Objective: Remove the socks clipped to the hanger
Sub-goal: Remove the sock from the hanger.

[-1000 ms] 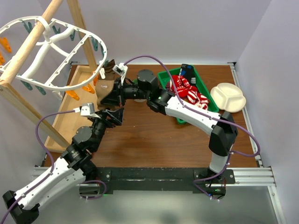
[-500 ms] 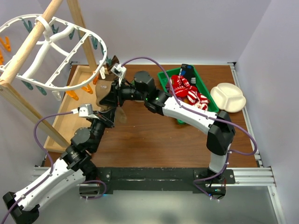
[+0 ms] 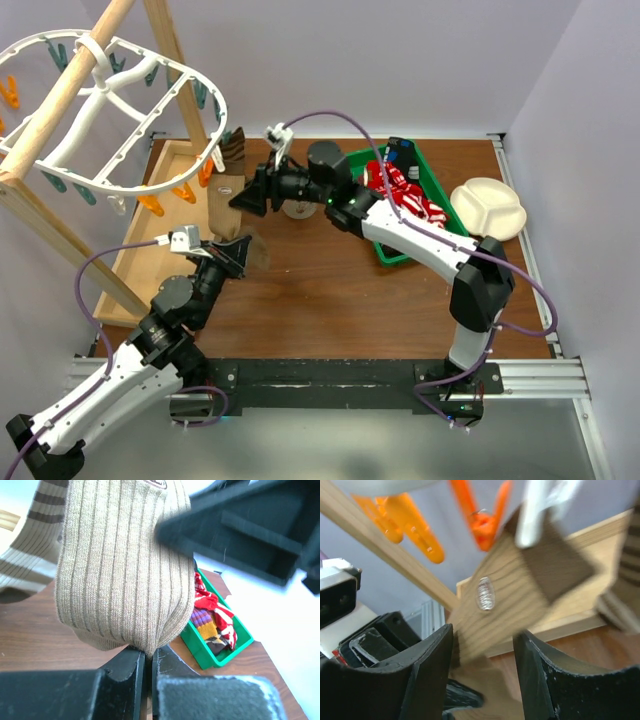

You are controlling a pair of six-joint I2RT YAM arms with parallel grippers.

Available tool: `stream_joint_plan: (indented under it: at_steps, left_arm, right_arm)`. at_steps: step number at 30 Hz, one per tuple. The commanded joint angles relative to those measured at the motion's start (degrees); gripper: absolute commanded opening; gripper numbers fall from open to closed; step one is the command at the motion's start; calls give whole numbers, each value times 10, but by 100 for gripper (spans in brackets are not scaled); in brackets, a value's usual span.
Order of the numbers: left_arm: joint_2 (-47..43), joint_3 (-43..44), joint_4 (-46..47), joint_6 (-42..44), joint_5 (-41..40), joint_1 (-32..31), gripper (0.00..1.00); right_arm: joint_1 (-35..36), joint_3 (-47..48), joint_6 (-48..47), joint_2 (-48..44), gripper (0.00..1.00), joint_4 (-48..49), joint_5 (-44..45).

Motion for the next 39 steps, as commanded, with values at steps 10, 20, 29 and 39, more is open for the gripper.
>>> stream_joint_plan:
  at_steps: [10, 20, 29, 39]
  left_arm:
    - [0, 10, -7, -17, 10, 4, 0]
    - [8, 13, -1, -16, 20, 4, 0]
    - [8, 13, -5, -15, 20, 4, 0]
    - [9, 13, -3, -13, 21, 4, 0]
  right_arm:
    - [-74, 70, 101, 20, 57, 127, -57]
    - [-75, 180, 173, 120, 64, 165, -91]
    - [-65, 207, 189, 151, 61, 179, -84]
    - [-52, 230, 197, 167, 60, 181, -81]
